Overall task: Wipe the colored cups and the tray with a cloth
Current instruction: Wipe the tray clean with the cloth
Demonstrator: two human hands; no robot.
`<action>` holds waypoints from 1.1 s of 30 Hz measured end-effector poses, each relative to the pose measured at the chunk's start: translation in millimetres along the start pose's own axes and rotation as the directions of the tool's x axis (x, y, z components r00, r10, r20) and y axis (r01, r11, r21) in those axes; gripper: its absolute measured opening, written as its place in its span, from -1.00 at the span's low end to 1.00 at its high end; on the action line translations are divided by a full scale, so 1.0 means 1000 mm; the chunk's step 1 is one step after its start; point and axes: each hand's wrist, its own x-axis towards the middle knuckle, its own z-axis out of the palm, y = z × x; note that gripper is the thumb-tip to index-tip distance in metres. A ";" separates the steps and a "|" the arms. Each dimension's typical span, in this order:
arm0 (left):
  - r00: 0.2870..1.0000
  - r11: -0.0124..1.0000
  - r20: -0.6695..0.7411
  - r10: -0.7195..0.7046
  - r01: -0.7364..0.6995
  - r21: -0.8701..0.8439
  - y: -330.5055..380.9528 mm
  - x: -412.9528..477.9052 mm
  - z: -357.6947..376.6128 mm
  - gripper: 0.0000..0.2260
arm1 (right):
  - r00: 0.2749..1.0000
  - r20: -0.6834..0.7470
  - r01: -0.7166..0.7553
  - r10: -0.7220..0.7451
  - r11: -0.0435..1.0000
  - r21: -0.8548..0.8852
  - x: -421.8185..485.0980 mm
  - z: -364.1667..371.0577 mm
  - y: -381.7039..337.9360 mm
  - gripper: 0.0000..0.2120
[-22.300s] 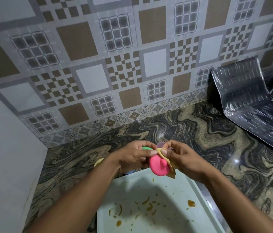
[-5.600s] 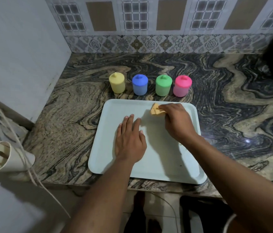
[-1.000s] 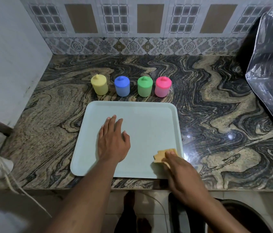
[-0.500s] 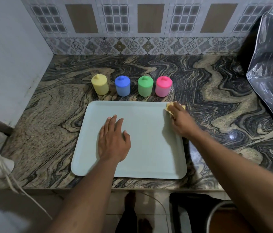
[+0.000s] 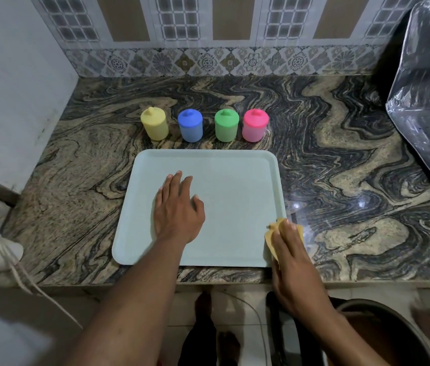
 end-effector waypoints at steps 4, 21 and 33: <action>1.000 1.000 0.007 0.003 -0.003 -0.003 0.000 0.001 0.001 -0.49 | 0.999 0.039 -0.025 0.025 1.000 0.001 -0.034 -0.007 -0.009 -0.42; 0.966 0.959 0.044 -0.256 0.260 -0.116 -0.081 0.043 -0.055 -0.45 | 0.917 -0.196 -0.304 0.348 0.927 0.222 -0.012 0.031 -0.054 -0.48; 0.892 0.948 0.354 -0.280 0.314 -0.043 -0.117 0.084 -0.061 -0.59 | 0.922 -0.278 -0.240 0.270 0.961 0.137 -0.021 0.103 -0.144 -0.33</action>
